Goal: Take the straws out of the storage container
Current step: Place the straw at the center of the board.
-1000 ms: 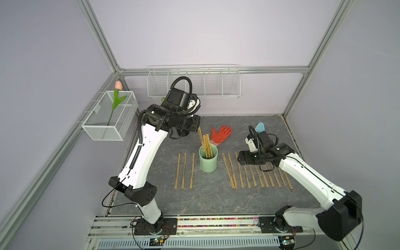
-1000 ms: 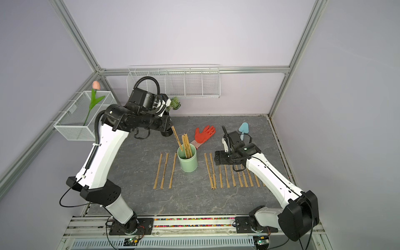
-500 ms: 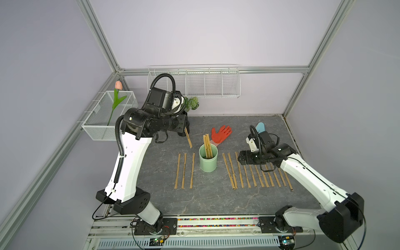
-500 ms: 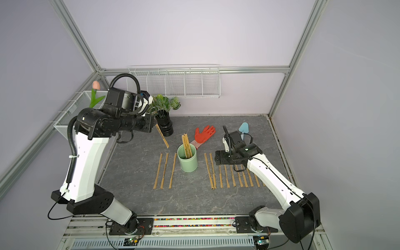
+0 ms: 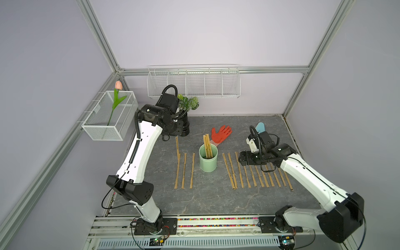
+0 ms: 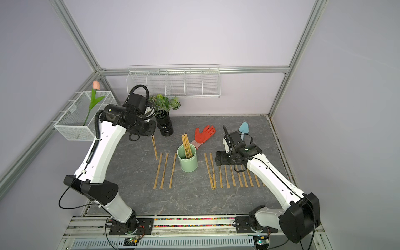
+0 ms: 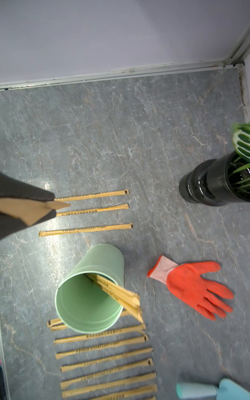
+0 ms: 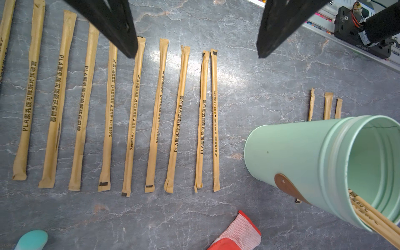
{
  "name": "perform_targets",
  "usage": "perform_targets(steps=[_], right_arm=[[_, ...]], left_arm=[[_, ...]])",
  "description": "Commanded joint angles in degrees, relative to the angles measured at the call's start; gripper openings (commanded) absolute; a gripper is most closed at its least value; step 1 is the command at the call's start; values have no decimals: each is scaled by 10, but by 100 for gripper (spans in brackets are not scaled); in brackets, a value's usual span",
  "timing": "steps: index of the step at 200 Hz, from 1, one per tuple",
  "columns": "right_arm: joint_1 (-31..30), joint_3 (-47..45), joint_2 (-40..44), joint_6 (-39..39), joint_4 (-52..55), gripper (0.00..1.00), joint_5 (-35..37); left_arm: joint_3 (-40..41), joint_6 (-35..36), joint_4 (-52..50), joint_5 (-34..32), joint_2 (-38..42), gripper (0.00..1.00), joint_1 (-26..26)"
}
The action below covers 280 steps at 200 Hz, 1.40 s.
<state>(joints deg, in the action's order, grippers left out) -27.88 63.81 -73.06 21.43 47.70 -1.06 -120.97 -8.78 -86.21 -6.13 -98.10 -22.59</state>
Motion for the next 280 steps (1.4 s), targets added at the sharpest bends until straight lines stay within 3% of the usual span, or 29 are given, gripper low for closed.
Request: perform_targets(steps=[1,164,280], right_arm=[[3,0,2,-6,8,89,9],[2,-18,-15,-8,-13,89,5],[3,-29,-41,-5,-35,89,-7]], left_arm=[[17,-12,-31,-19,-22,10,14],[61,-15,-58,-20,-176,10,73],[158,-19,27,-1,-199,11,92]])
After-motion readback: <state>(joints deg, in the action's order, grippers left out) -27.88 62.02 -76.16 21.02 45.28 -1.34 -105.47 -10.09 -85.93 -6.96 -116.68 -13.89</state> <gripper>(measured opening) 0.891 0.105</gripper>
